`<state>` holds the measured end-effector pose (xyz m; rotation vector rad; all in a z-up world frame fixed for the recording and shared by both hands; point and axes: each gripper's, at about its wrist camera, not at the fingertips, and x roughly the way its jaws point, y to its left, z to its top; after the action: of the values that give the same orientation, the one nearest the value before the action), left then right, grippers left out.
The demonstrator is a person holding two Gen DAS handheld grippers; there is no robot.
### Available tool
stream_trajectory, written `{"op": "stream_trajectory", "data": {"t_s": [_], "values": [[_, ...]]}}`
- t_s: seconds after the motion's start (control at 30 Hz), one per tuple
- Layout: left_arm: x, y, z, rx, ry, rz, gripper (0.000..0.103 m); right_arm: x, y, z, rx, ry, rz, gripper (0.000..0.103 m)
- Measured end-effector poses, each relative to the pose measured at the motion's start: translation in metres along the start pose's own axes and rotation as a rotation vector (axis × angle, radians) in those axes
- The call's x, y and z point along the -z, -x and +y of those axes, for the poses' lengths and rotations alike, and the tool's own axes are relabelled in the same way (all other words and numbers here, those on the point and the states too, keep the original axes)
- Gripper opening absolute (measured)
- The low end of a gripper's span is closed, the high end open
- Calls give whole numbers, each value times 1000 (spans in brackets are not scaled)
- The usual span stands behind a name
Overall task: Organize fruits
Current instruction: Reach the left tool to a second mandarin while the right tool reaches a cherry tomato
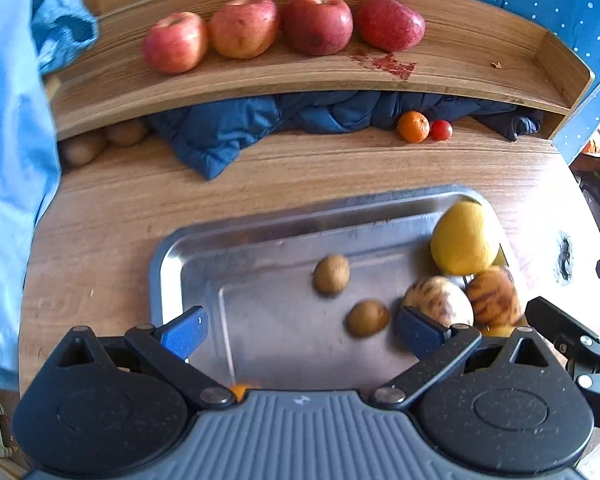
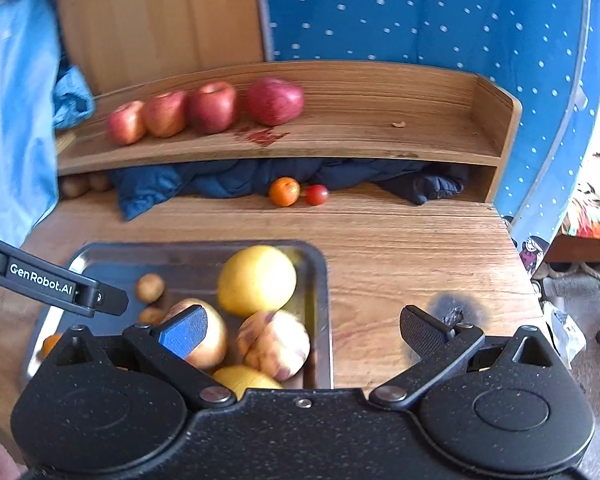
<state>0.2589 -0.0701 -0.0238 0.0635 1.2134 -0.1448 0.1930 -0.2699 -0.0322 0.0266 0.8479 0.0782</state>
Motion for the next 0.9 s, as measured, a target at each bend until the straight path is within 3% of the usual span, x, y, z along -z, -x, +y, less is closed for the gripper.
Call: {"op": "stream_trajectory", "data": {"t_s": [0.2,0.37,0.6,0.9], "values": [[-31,-19,2,4,11,7,102,-17,-23,-12,49,-82,-39,102],[-58,-37,8,33,51,16,102,-35,-55,-21,69,-101,-2,102],[-94,-66,-5,149,71,18,102,-51,-92,-25,86,6,42,102],[-125,-101,-37,253,23,15,102,-73,-125,-24,73,173,14,101]]}}
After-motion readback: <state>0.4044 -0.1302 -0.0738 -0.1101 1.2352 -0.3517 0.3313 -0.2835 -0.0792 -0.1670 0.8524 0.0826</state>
